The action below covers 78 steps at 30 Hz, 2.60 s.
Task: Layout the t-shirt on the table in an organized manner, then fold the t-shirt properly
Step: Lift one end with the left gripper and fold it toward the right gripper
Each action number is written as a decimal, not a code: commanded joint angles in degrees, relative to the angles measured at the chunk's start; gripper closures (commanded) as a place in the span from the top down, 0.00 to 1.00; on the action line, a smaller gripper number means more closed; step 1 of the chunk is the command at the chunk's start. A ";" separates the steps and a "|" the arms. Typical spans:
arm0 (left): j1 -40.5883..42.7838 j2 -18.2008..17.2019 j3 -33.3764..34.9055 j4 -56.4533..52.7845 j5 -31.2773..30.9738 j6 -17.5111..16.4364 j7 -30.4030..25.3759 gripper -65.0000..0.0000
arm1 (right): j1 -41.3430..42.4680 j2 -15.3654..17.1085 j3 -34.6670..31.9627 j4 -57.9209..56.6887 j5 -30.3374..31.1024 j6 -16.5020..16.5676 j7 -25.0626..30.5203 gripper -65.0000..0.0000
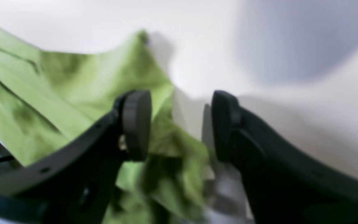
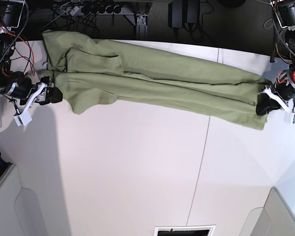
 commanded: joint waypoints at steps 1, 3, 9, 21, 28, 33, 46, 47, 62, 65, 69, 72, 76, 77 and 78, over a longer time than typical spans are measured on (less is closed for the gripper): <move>-2.32 -2.03 -0.22 0.74 -0.42 -0.30 -1.51 0.00 | 0.94 1.07 0.44 1.03 1.07 0.13 1.40 0.48; -4.74 -3.74 0.79 0.74 0.76 -0.30 -1.49 0.00 | 0.98 1.05 0.44 1.05 1.05 0.15 1.75 0.48; -6.80 -9.42 8.79 2.93 -5.20 -0.30 2.29 0.00 | 1.05 1.03 0.44 1.14 0.85 0.31 1.84 0.48; 0.22 -0.96 22.71 28.59 -13.16 -0.30 9.94 0.00 | 1.05 -0.42 0.44 1.14 -0.07 0.28 1.86 0.48; 0.79 6.27 31.63 25.20 -1.77 -0.30 4.59 0.00 | 0.92 -0.87 0.46 1.14 -0.20 0.26 1.86 0.48; 0.83 9.66 34.88 21.86 -1.46 -0.30 3.48 0.42 | 0.90 -1.36 0.59 1.14 -0.20 0.26 1.84 0.48; 0.94 9.88 33.16 26.71 -11.02 -0.30 8.39 0.56 | -2.99 -0.76 11.13 1.14 10.14 0.74 -6.71 0.55; 0.94 9.55 31.89 27.34 -11.26 -0.30 8.41 0.56 | -4.48 -0.90 10.97 1.14 10.34 0.74 -6.73 0.60; 1.40 3.06 15.54 26.67 -11.39 -0.30 8.22 0.56 | -11.63 -11.04 8.87 1.14 14.16 2.25 -8.04 0.68; 1.42 2.27 14.67 25.70 -11.37 -0.30 8.26 0.56 | -11.65 -11.80 6.10 1.14 13.66 2.21 -8.20 0.68; 1.42 2.32 14.67 22.99 -11.26 -0.30 8.72 0.56 | -11.63 -11.78 0.98 1.14 12.00 2.16 -8.20 0.68; 1.42 2.32 14.67 20.26 -10.43 -0.30 8.63 0.56 | -11.61 -11.80 -2.05 1.14 10.51 1.97 -7.26 0.68; 1.40 2.32 14.67 17.29 -10.40 -0.30 8.63 0.56 | -11.32 -11.80 -3.87 1.14 8.52 1.55 -5.60 0.50; 1.42 2.34 14.62 16.87 -10.43 -0.30 8.63 0.56 | -11.30 -11.78 -3.85 1.14 8.52 1.55 -5.55 0.35; 1.42 2.32 14.51 16.65 -10.51 -0.30 8.63 0.56 | -11.28 -11.76 -3.78 1.14 8.52 1.55 -5.53 0.18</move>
